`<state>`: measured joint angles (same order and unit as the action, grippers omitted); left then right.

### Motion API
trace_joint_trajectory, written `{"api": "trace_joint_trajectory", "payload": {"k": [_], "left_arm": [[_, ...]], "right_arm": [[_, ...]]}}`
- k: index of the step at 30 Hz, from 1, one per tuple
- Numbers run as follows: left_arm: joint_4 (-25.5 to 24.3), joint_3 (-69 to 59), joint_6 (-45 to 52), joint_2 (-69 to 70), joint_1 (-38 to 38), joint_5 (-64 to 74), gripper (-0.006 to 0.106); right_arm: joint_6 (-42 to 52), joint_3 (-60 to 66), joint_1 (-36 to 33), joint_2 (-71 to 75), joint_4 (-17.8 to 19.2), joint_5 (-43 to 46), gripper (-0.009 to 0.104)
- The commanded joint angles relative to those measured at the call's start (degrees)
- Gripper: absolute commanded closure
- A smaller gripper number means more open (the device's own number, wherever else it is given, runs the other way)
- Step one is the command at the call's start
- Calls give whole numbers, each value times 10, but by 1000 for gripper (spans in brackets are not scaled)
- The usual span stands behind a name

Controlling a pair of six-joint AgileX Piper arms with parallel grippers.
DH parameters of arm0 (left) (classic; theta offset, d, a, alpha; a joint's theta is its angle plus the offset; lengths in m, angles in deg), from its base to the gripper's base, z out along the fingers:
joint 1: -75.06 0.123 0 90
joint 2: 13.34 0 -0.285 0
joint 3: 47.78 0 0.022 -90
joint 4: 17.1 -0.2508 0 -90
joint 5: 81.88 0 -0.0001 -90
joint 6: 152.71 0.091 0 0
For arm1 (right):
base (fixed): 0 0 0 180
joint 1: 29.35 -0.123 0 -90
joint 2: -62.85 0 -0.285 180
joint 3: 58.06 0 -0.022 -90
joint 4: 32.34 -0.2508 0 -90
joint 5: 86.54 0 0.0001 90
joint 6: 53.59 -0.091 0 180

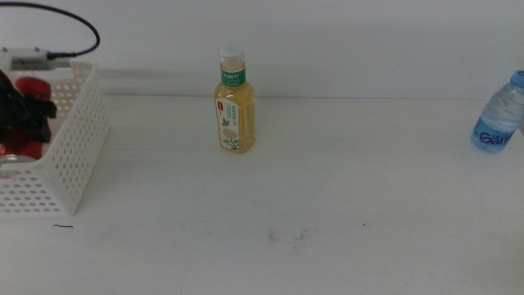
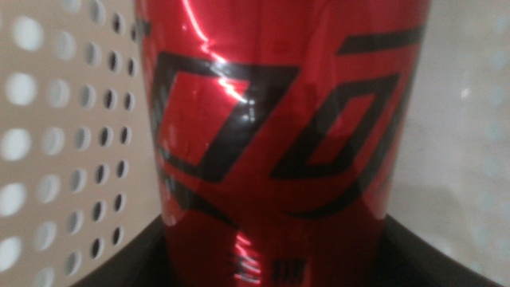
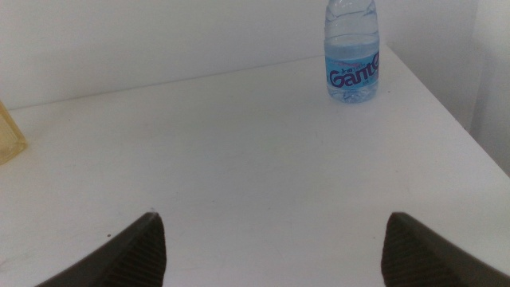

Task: Use arms to grab the bottles and put them into the dustbin to the left of the table.

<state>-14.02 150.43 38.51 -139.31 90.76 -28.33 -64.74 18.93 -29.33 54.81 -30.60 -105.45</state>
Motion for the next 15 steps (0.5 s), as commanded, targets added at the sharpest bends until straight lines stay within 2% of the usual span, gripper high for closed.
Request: {"api": "trace_joint_trajectory", "payload": {"k": [1,5,8,10,11,15], "left_arm": [[4,9,-7,-5,-1,-18,79],[-6,9,-6,-8,-8,-18,48],[-38,13,-20,-2,-19,-1,22],[-62,13,-42,11,-30,12,10],[-72,13,-57,21,-37,22,7],[-101,13,-112,76,-66,70,7]], "right_arm": [[2,2,5,3,9,10,4],[2,2,5,3,9,10,4],[2,2,5,3,9,10,4],[2,2,5,3,9,10,4],[2,2,5,3,9,10,4],[2,2,5,3,9,10,4]]}}
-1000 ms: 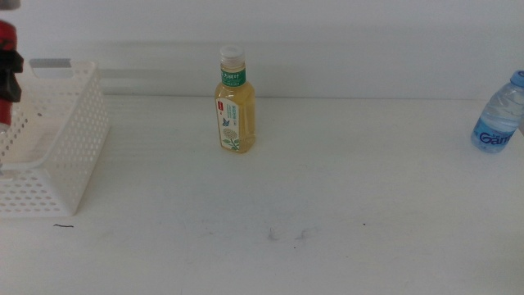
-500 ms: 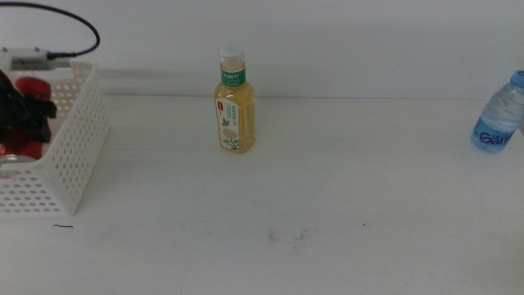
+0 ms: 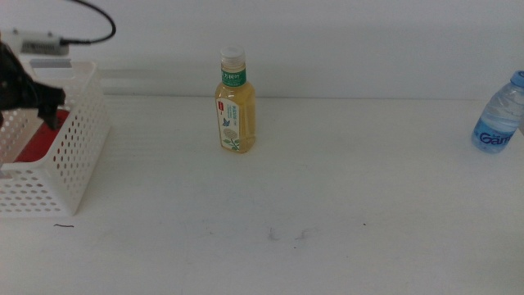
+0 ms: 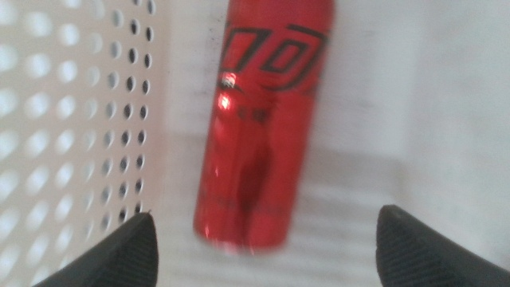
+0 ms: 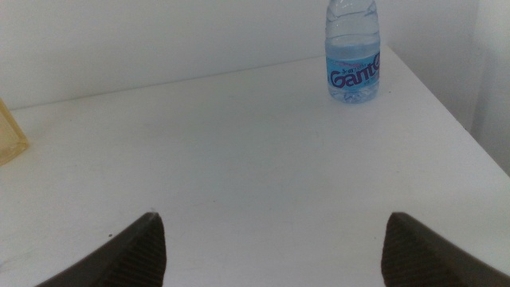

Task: Use arms to grab the bottles and put them into the dustbin to the left of the table.

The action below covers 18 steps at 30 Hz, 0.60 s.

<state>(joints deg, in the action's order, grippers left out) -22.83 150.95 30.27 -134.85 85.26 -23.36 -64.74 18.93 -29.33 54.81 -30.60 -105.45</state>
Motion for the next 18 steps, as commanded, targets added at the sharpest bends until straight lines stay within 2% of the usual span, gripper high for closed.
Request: {"api": "trace_joint_trajectory", "payload": {"k": [1,12,18], "left_arm": [[-16,8,-35,52,-20,34,7],[-11,-75,-61,354,-163,67,7],[-10,-91,-72,405,-246,89,7]], "right_arm": [[2,2,5,3,9,10,4],[2,2,5,3,9,10,4],[2,2,5,3,9,10,4]]}}
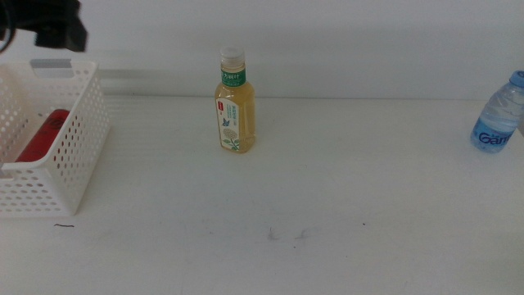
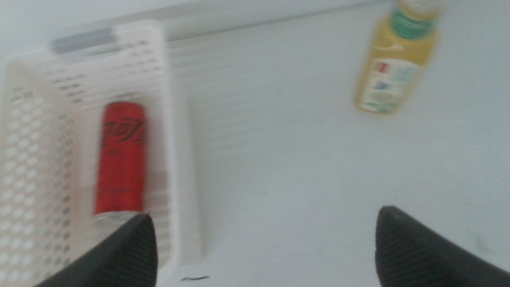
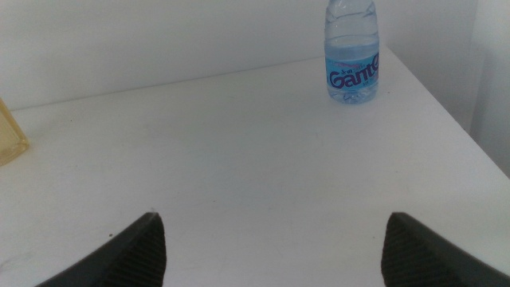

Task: Use arms to grab the bottles and put them into the dustbin to the left of the table.

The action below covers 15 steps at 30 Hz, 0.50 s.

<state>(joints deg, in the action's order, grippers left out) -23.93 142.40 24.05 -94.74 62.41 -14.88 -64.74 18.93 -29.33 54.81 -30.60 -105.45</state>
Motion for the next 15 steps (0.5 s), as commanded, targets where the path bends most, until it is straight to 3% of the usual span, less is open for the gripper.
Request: {"api": "trace_joint_trajectory", "payload": {"k": [1,6,10,15], "left_arm": [[1,-10,-10,4,-33,0,7],[-28,-141,-61,46,-109,-183,7],[-16,-346,-82,106,-131,-455,7],[17,-580,-92,71,-111,-813,7]], "right_arm": [[2,2,5,3,9,10,4],[2,2,5,3,9,10,4],[2,2,5,3,9,10,4],[2,2,5,3,9,10,4]]}}
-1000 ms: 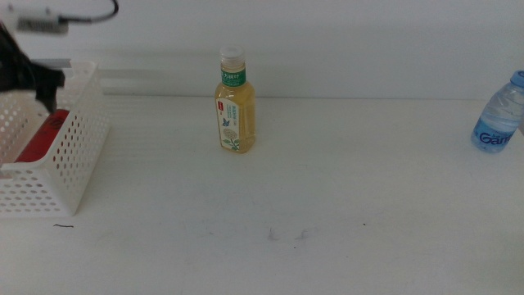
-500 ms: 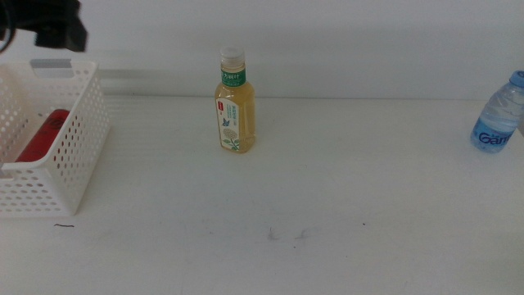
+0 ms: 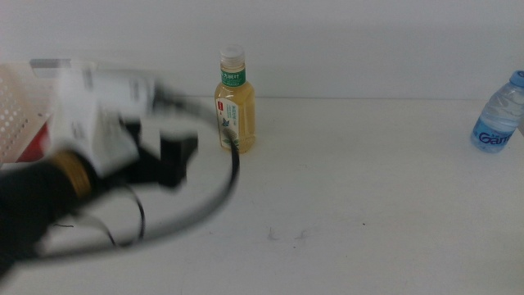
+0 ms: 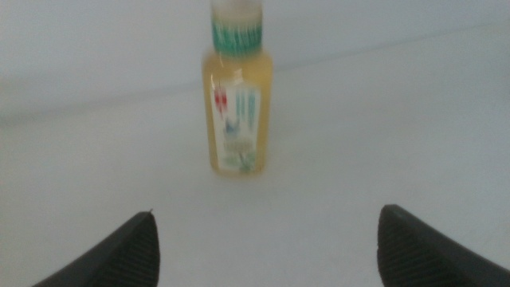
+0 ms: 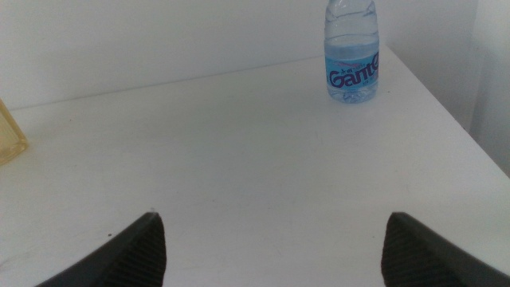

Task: Use arms to grab the bottles and put them into the dustbin to the left of the table.

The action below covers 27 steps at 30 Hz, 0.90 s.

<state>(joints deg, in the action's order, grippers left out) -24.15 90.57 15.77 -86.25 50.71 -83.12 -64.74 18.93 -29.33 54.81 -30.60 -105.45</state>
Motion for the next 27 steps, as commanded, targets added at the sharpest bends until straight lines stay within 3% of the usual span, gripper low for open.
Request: {"api": "trace_joint_trajectory", "payload": {"k": [1,6,21,27], "left_arm": [[28,-95,-9,-35,10,-183,7],[55,-157,-9,-137,11,-360,7],[40,-24,20,-341,12,-420,7],[-23,69,6,-424,34,-419,7]], "right_arm": [[2,2,5,3,9,10,4],[2,2,5,3,9,10,4],[2,2,5,3,9,10,4],[2,2,5,3,9,10,4]]}}
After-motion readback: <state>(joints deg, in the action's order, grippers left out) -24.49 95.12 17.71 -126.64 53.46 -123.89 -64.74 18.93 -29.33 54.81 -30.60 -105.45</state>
